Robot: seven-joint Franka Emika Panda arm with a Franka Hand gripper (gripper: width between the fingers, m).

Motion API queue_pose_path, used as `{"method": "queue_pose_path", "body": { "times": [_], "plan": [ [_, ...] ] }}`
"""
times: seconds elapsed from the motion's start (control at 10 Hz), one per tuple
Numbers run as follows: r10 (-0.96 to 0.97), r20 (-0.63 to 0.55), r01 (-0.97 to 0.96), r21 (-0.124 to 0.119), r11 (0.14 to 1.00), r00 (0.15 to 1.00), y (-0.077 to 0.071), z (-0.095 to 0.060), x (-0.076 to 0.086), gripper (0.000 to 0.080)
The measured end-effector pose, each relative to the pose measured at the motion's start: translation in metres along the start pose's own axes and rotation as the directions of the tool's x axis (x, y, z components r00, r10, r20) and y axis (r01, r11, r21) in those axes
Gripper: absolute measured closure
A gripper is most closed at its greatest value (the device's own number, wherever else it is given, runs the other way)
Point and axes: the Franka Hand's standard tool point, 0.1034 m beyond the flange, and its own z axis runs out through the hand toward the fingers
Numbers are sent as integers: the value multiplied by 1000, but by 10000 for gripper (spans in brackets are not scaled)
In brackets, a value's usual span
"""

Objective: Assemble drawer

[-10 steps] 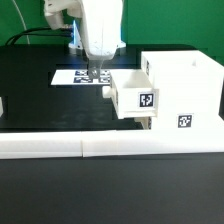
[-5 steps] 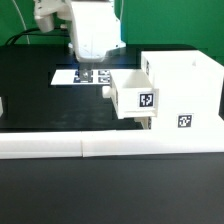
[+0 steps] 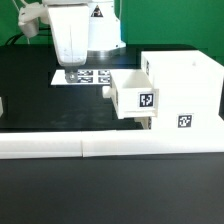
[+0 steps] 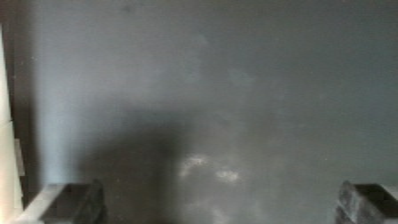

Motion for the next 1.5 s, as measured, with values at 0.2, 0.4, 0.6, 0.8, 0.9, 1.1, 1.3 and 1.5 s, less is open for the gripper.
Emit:
{"method": "queue_pose_path", "body": {
  "times": [0.2,0.4,0.6,0.8,0.9,1.1,1.3,1.5],
  "plan": [
    [5,-6,-5,10,1000,1000,1,8,9,151],
    [9,-13,-9,19,1000,1000,8,14,20,151],
    [21,-25,-20,32,999,999,11,20,36,151],
    [54,-31,-53,35,998,998,18,21,52,151],
    [68,-34,-67,38,997,997,22,21,60,151],
    [91,-38,-90,38,995,995,28,21,74,151],
    [108,-39,-106,40,994,993,30,21,88,151],
    [116,-37,-115,40,993,993,31,21,92,151]
  ]
}}
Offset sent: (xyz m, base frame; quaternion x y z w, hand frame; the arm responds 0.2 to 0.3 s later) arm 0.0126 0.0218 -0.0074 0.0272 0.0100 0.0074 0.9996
